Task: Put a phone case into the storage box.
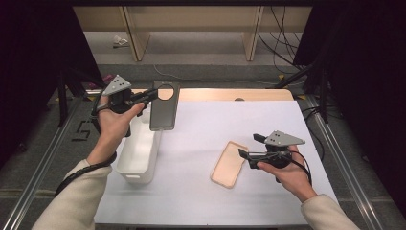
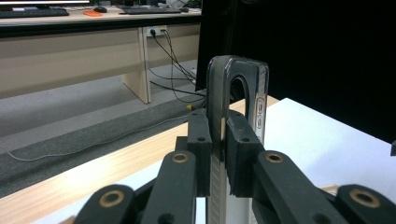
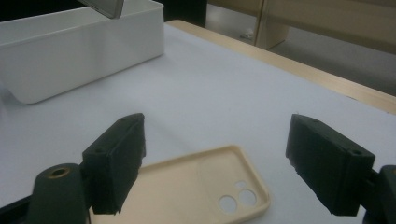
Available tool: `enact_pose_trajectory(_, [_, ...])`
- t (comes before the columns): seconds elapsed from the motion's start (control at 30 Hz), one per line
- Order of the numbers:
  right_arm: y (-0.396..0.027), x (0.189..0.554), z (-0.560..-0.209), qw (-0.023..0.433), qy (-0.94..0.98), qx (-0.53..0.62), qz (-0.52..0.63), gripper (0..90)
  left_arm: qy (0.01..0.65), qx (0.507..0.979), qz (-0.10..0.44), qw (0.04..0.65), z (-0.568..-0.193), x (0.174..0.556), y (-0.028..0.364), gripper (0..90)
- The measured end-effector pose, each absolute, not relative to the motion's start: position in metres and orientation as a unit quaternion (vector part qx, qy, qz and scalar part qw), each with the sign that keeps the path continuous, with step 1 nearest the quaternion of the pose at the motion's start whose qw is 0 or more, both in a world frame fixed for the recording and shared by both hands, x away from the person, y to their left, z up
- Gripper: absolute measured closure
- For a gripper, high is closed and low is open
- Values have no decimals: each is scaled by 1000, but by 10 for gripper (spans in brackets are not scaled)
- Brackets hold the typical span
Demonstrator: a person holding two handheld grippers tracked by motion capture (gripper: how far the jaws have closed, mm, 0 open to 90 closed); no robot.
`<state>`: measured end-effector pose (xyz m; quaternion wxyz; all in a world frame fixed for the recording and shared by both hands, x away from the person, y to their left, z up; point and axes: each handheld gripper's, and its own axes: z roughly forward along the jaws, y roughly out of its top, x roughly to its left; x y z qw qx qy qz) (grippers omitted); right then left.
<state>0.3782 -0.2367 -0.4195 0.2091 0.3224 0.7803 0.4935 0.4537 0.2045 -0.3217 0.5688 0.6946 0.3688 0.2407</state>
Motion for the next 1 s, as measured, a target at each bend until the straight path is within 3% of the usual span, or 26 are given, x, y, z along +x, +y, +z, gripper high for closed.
enact_pose_trajectory(1.0, [-237,379,-420,209,778,326,495,220,377,690,254,563,-321,465,231,817])
